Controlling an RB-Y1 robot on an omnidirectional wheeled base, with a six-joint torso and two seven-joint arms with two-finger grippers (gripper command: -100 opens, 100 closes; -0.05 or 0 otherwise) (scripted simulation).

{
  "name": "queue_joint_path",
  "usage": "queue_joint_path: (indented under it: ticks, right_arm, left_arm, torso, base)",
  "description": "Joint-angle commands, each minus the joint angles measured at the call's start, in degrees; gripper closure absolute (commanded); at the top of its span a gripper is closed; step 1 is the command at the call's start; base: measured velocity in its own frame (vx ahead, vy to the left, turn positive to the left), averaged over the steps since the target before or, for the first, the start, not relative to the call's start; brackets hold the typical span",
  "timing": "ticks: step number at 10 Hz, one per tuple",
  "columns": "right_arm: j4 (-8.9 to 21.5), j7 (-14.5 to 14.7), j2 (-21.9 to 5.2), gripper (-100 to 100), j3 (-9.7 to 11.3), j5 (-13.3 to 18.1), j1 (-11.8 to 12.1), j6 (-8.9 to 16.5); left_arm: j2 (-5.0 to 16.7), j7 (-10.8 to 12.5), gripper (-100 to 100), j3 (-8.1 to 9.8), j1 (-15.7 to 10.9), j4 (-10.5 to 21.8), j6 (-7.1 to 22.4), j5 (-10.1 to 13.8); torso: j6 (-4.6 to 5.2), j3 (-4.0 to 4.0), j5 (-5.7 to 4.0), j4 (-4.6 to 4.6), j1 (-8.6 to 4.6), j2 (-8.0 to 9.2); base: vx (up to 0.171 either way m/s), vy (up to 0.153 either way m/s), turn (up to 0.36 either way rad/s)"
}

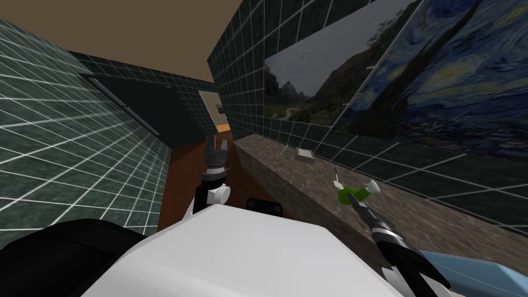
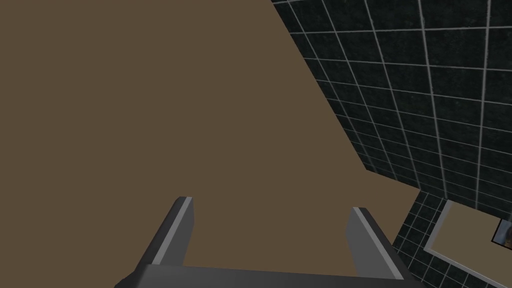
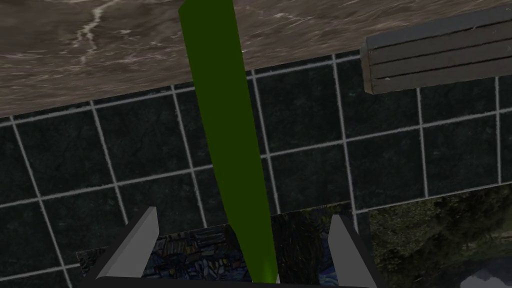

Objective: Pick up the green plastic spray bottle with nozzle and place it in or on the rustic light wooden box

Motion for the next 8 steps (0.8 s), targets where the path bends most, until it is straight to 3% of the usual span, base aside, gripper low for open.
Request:
queue_joint_path:
  ticks: [1, 4, 5, 6, 7, 8]
  right_arm:
    - [2.1, 1.2, -1.3, -100, -1.1, 1.0, 0.1, 0.5]
    - [4.3, 3.4, -5.4, -100, -3.5, 2.8, 1.6, 3.1]
    - [3.3, 2.8, -4.9, -100, -2.9, 2.4, 1.5, 3.2]
    - [3.3, 3.0, -5.0, 0, -3.0, 2.4, 1.6, 3.4]
    - [3.3, 3.0, -5.0, -100, -3.0, 2.4, 1.5, 3.4]
    - [3.3, 3.0, -5.0, 100, -3.0, 2.4, 1.5, 3.4]
  left_arm:
    - [0.0, 0.0, 0, 0.0, 0.0, 0.0, 0.0, 0.0]
    - [0.0, 0.0, 0, 0.0, 0.0, 0.0, 0.0, 0.0]
    - [0.0, 0.0, 0, 0.0, 0.0, 0.0, 0.0, 0.0]
    - [0.0, 0.0, 0, 0.0, 0.0, 0.0, 0.0, 0.0]
    - [0.0, 0.0, 0, 0.01, 0.0, 0.0, 0.0, 0.0]
    - [0.0, 0.0, 0, 0.01, 0.0, 0.0, 0.0, 0.0]
  torso:
    - [0.0, 0.0, 0.0, 0.0, 0.0, 0.0]
    - [-0.01, 0.01, 0.0, 0.0, 0.03, 0.02]
    - [0.01, 0.01, 0.01, 0.0, 0.06, 0.01]
    - [0.01, 0.06, -0.02, 0.02, -0.12, 0.11]
    - [0.01, 0.11, -0.06, 0.04, -0.26, 0.2]
    - [0.01, 0.14, -0.08, 0.05, -0.32, 0.24]
  base:
    - [0.055, 0.088, 0.051]
    - [0.06, 0.102, 0.049]
    - [0.029, 0.047, -0.003]
    - [0.005, 0.009, -0.002]
    - [0.0, 0.0, 0.0]
    - [0.0, 0.0, 0.0]
